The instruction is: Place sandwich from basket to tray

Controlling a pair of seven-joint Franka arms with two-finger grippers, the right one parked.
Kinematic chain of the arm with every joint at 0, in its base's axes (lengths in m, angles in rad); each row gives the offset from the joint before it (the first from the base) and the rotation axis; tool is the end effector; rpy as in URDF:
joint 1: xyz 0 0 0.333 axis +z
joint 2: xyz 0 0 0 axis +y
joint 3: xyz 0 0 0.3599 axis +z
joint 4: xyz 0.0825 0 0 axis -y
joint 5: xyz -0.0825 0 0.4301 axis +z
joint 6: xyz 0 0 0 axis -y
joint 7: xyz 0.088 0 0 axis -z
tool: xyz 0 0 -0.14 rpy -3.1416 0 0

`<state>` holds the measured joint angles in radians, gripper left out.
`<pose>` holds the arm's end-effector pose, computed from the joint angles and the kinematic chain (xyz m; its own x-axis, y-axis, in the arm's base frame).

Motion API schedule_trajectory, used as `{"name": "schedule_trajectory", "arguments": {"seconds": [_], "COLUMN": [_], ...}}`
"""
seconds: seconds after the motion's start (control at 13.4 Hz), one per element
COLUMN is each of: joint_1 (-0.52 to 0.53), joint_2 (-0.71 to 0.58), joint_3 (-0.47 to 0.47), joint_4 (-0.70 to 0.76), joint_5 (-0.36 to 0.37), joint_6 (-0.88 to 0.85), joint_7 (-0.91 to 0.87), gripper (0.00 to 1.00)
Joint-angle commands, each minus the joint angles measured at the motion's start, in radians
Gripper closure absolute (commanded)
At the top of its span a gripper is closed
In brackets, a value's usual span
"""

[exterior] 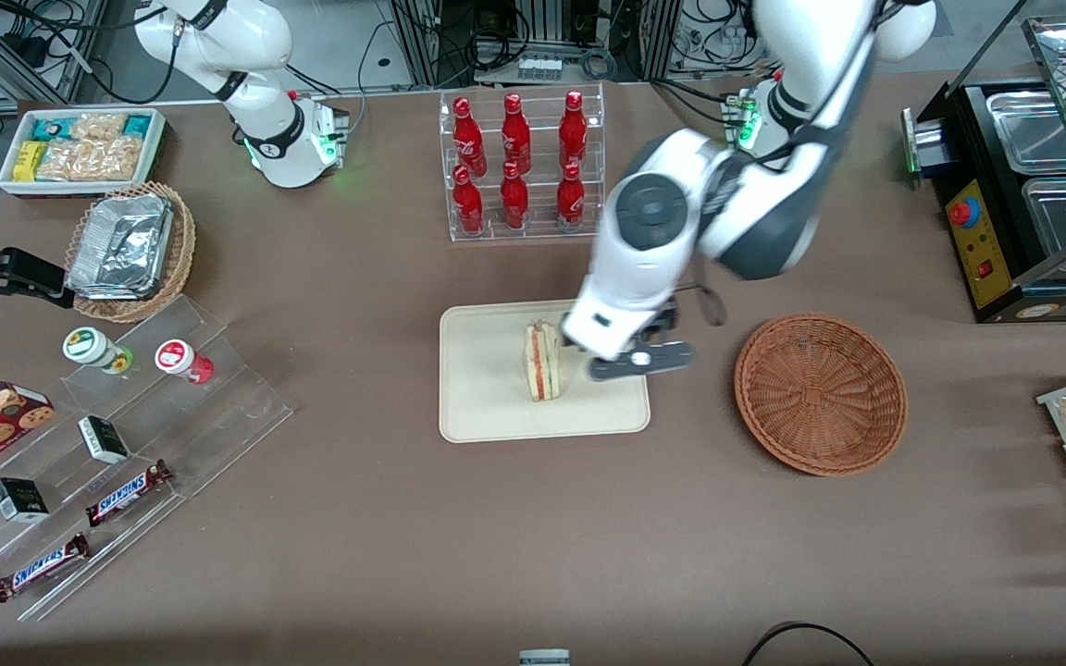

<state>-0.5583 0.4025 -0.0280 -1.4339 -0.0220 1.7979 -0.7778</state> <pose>0.6134 -0.4069 0.4554 0.9790 0.1974 -0.0500 0.1975 -0.9803 -0.0040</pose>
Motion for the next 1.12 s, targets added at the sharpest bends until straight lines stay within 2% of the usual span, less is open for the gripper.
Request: {"name": "schedule_trajectory", "arguments": {"seconds": [0.0, 0.52, 1.05], "joint_1": [0.102, 0.307, 0.434], "joint_2": [-0.092, -0.218, -0.338], "joint_3": [-0.009, -0.006, -0.006], "joint_4": [-0.036, -0.042, -0.149], "joint_5": [0.004, 0.034, 0.059], "joint_6": [-0.101, -0.262, -0.262], "joint_7": [0.081, 0.337, 0.512], "gripper": [0.0, 0.0, 0.0]}}
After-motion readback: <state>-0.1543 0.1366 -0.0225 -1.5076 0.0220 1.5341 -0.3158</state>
